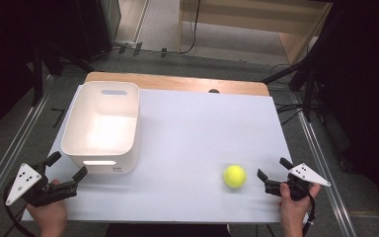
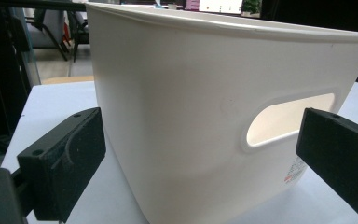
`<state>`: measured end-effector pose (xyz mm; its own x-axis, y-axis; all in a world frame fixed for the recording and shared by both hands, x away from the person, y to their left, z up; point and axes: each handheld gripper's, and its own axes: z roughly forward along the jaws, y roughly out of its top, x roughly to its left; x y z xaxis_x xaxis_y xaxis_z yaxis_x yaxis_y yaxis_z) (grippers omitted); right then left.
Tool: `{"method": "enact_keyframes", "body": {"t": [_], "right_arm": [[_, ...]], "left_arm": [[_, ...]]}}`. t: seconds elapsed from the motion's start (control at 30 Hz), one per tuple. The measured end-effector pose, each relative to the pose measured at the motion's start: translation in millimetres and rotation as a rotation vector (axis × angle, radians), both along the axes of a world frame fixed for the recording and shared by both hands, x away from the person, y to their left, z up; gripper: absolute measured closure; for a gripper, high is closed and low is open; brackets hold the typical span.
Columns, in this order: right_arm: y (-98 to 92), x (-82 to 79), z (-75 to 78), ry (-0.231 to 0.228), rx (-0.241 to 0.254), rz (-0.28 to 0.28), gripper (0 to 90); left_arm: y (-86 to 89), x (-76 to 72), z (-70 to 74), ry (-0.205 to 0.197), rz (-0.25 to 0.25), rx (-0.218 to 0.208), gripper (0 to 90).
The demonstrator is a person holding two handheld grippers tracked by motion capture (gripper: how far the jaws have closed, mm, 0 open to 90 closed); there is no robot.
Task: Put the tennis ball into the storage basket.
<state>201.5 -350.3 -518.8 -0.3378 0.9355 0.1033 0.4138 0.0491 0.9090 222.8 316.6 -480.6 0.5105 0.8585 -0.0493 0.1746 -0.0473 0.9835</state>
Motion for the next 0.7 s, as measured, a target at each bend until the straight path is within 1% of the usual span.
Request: {"method": "enact_keyframes", "body": {"t": [0.13, 0.2, 0.23, 0.37, 0.4, 0.47, 0.53, 0.6, 0.7], "right_arm": [[-2.0, 0.8, 0.7, -0.008, 0.008, 0.008, 0.0], [-0.9, 0.4, 1.7, 0.000, 0.006, 0.002, 0.0], [-1.1, 0.9, 2.3, -0.004, -0.001, 0.010, 0.0], [-1.4, 1.1, 6.3, 0.004, 0.006, 0.037, 0.0], [-1.6, 1.3, 7.5, 0.001, 0.000, 0.039, 0.0], [-1.8, 0.7, 10.8, -0.001, 0.005, 0.048, 0.0], [-0.8, 0.1, 15.4, 0.005, 0.008, 0.075, 0.0], [1.6, 0.2, 21.3, 0.013, -0.010, 0.121, 0.0], [8.5, -0.9, 29.6, 0.008, -0.033, 0.152, 0.0]], "left_arm": [[-0.7, 0.4, 0.0, 0.001, -0.001, 0.009, 1.4], [-0.8, 0.7, -0.1, 0.001, -0.003, 0.009, 1.4], [-0.9, 0.8, -0.1, 0.001, -0.002, 0.009, 1.4], [-1.1, 1.3, -0.1, 0.001, -0.002, 0.012, 1.4], [-1.1, 1.3, -0.1, 0.002, -0.002, 0.013, 1.4], [-1.1, 1.7, -0.2, 0.001, -0.003, 0.010, 1.4], [-1.2, 1.8, -0.2, 0.002, -0.002, 0.012, 1.4], [-1.3, 1.4, -0.2, 0.001, -0.004, 0.018, 1.4], [-1.6, 1.2, -0.2, 0.000, -0.004, 0.015, 1.4]]}}
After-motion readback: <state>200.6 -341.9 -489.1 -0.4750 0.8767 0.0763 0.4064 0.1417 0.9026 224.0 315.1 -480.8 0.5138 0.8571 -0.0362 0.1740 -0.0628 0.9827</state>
